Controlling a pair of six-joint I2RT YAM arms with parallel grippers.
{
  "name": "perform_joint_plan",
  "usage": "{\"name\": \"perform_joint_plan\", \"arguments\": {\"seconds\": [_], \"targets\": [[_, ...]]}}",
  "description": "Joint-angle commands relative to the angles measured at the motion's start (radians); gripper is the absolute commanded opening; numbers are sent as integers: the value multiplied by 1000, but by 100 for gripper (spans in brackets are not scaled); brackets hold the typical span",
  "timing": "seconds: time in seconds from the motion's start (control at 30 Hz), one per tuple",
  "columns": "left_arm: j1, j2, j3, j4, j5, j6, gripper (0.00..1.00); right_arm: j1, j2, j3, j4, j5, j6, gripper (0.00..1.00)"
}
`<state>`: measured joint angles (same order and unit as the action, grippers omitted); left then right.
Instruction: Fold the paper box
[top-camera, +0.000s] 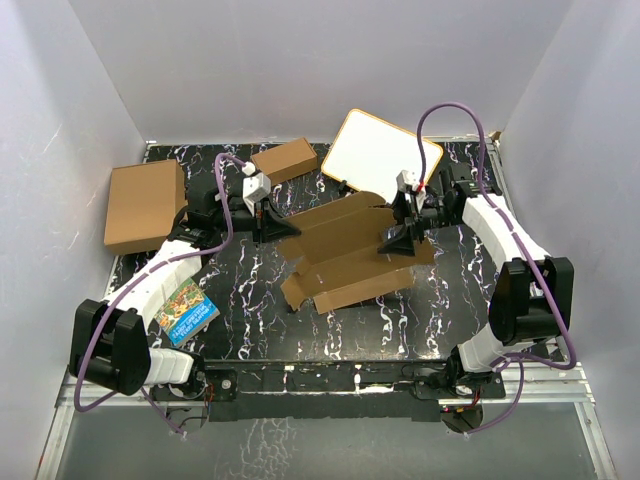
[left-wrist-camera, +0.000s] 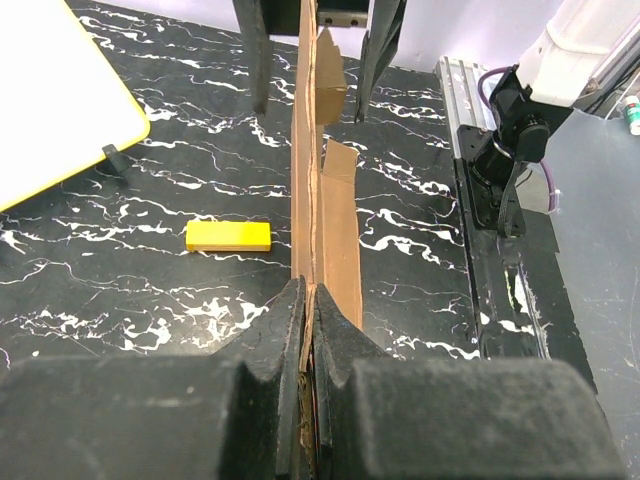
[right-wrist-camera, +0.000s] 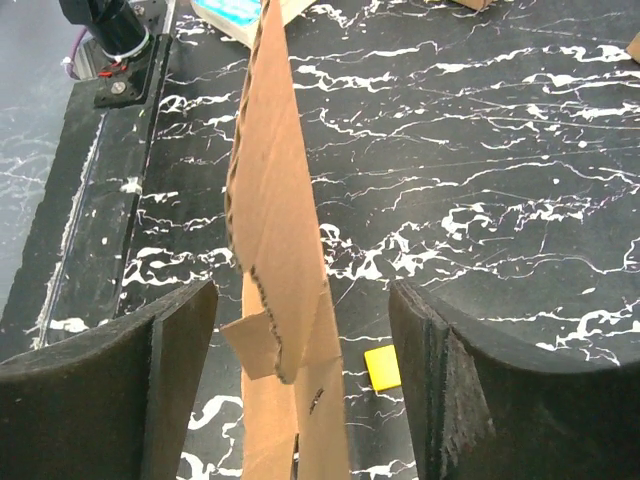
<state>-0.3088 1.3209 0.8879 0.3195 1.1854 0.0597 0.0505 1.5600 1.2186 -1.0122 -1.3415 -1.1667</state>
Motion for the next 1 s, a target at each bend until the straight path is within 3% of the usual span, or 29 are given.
{"name": "perform_joint_plan", "arguments": {"seconds": [0.0,0.13,0.27,0.4,0.57,0.77,0.8,0.87,0.97], "targets": [[3,-4,22,-11,27,26,0,-5,-41,81,78,-77,124,77],[4,8,35,19,37,1,0,15,-73,91,288,-71,402,79],[3,13,39,39,44,-19,0,77,-76,109,356,-28,495,75],[4,7,42,43,40,-25,0,101,-91,93,419,-8,567,58],[3,10,54,55,36,-35,0,101,-100,79,430,-13,568,10],[9,-12,56,25,-82,-20,0,100,-103,141,367,10,558,8],[18,-22,54,24,-121,-31,2,96,-101,160,363,19,573,8],[70,-44,39,66,-158,-103,17,71,-95,215,358,13,617,8],[228,-76,-37,330,-135,-360,40,14,-85,318,354,-27,687,8]]}}
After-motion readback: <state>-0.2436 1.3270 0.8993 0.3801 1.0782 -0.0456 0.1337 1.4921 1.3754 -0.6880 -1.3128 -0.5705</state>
